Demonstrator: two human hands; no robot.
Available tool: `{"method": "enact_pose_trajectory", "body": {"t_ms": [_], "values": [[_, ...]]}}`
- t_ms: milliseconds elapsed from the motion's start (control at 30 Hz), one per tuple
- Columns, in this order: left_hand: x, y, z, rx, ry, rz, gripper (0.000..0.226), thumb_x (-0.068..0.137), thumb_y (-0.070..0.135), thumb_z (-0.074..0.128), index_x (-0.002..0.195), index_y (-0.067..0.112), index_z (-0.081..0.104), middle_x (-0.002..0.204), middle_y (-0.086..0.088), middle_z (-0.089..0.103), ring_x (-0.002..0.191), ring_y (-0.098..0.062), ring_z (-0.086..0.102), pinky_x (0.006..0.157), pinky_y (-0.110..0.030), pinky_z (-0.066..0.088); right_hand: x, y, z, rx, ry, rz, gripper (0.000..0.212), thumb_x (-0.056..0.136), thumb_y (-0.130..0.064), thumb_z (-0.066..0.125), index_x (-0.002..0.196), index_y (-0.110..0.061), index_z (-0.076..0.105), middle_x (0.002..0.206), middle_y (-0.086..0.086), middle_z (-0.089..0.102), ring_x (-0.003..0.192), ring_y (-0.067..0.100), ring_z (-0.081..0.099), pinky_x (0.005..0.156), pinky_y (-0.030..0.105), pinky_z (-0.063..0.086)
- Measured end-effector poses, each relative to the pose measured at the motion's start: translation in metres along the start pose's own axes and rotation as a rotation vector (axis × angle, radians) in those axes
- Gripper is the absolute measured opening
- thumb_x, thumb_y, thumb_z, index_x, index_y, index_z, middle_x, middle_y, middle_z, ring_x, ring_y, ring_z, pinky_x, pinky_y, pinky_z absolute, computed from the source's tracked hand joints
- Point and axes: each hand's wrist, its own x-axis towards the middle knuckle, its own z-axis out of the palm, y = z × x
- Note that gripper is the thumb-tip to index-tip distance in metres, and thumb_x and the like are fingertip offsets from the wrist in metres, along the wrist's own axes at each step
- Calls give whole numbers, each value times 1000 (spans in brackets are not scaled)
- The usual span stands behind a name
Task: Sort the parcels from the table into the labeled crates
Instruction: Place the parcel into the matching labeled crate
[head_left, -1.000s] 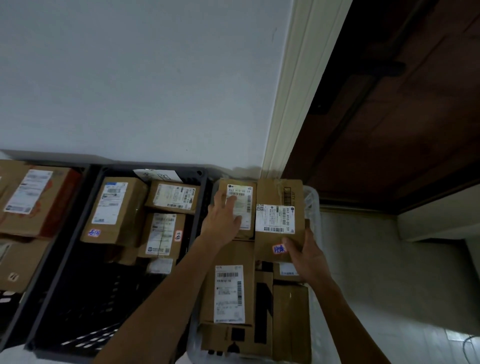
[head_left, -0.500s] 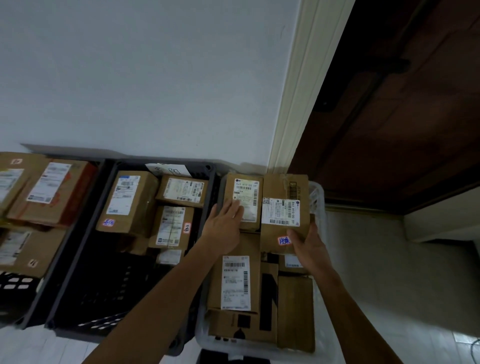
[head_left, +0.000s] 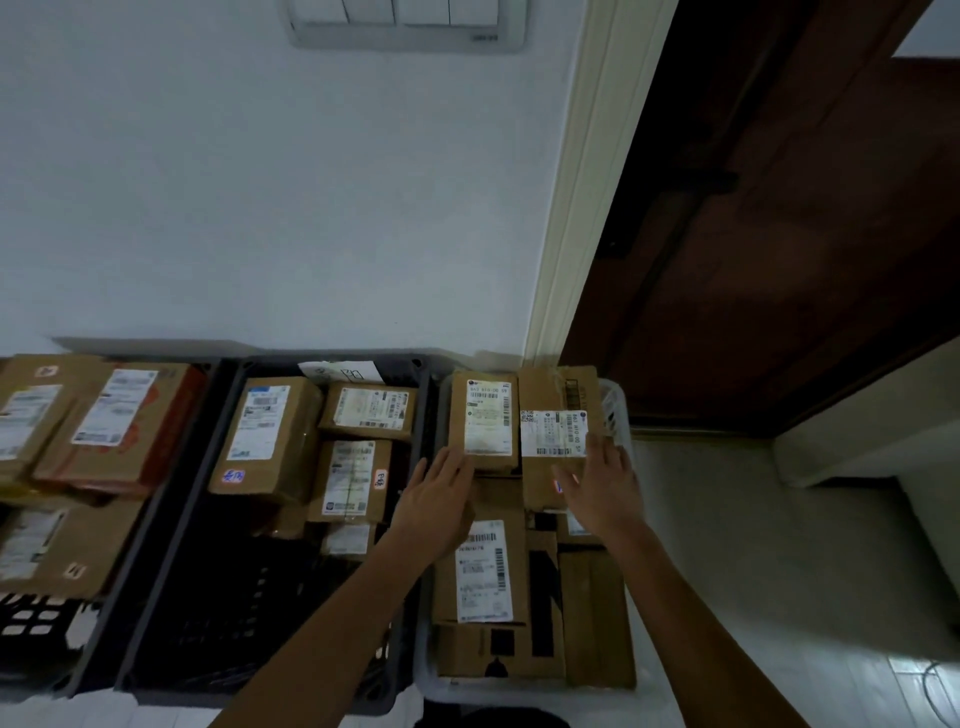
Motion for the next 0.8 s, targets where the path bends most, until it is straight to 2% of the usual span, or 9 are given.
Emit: {"method": "enact_pose_trajectory", "body": {"t_ms": [133,233,400,533,800], "values": [[2,0,-30,-27,73,33,64,103,31,41,158,13,16,166,-7,14,155,-23,4,126,-44,7,-4,-20,-18,-40,-18,-15,70,99,-52,51,155,-16,27,159,11,34,146,31,30,116,50,36],[-1,-2,-57,-32,126,57,58,101,30,43,153,14,23,161,-6,24,153,-24,11,124,-45,17,-12,-43,-36,-24,-32,-41,69,100,-50,50,155,-16,28,160,9,33,148,30,27,117,52,34],[-10,2,-117,-17,209,77,57,103,30,42,153,9,25,161,-9,23,151,-28,18,124,-42,16,-23,-78,-83,-104,-43,-121,64,103,-45,48,155,-12,29,159,12,34,149,32,27,119,51,32],[-31,13,-175,4,260,11,60,105,30,39,157,9,18,166,-12,12,154,-26,11,125,-41,11,-32,-104,-137,-152,-39,-251,55,105,-39,45,148,-7,37,150,14,42,139,30,37,109,42,39],[-113,46,-277,-14,415,-174,62,104,36,43,156,10,22,165,-9,20,150,-25,23,121,-41,21,-73,-153,-234,-281,54,-514,65,104,-48,43,152,-5,32,154,17,39,140,34,37,112,46,39]]}}
